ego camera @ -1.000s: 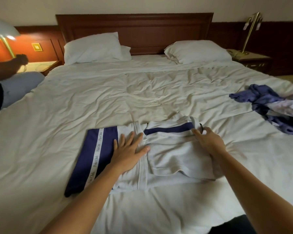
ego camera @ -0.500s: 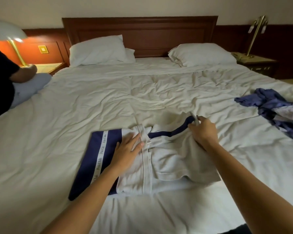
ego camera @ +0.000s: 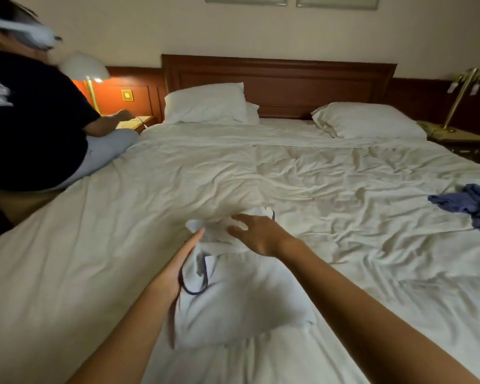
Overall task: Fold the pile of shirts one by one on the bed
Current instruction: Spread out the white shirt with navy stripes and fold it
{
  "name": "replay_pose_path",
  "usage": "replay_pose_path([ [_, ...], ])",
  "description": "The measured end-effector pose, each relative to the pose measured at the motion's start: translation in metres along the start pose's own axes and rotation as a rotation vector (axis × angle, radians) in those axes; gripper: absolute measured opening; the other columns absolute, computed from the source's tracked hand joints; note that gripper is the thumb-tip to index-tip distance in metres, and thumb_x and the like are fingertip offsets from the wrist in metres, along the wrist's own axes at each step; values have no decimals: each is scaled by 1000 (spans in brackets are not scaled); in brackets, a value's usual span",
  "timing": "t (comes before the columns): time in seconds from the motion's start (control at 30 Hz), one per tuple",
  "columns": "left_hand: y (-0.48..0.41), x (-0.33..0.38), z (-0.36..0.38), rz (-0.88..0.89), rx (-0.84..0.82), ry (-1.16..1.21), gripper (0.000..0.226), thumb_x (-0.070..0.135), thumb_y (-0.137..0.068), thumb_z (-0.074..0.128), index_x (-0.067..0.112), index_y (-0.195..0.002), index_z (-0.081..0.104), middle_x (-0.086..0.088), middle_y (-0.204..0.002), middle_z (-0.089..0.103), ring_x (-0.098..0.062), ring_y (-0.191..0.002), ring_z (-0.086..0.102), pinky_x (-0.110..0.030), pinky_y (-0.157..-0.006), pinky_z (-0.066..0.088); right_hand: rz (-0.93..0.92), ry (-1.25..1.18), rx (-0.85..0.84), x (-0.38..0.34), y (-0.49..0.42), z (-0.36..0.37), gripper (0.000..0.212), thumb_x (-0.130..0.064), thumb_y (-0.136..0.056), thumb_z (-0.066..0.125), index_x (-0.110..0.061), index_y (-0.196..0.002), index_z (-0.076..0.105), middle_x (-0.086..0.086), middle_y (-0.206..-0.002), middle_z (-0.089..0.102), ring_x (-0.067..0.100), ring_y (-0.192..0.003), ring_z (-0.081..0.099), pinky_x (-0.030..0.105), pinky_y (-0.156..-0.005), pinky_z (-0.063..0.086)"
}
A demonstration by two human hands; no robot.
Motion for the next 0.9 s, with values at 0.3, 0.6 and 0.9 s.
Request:
replay_pose_path([
  [0.3,-30,4,-30,-54,333,-384,36,-8,-80,71,-4,-115,67,-24,-105,71,-37,-96,68,-45,-87,56,-20,319,273,75,18,72,54,-61,-99,27,-44,-150,30,-4,-162,22,19,-150,14,43,-118,11],
  [0.6,-35,5,-11,-166,72,-803,26,2,-77,81,10,-99,71,-6,-84,73,-16,-70,66,-25,-62,52,492,-668,228,131,-27,22,88,-42,-83,77,-15,-153,30,12,-150,43,30,-131,48,35,-102,43],
  [0.9,-85,86,40,-23,-92,-980,87,18,-72,89,14,-147,45,-3,-142,53,-21,-130,51,-35,-113,39,357,-1072,153,144,60,-8,69,-33,-63,86,-17,-123,55,7,-89,72,20,-73,71,35,-60,57],
])
Point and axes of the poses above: each hand's wrist, its own y-axis away from the middle knuckle, its own z-axis out of the palm, x = y × z, the point moved 4 cm from there along -y, towards the middle knuckle
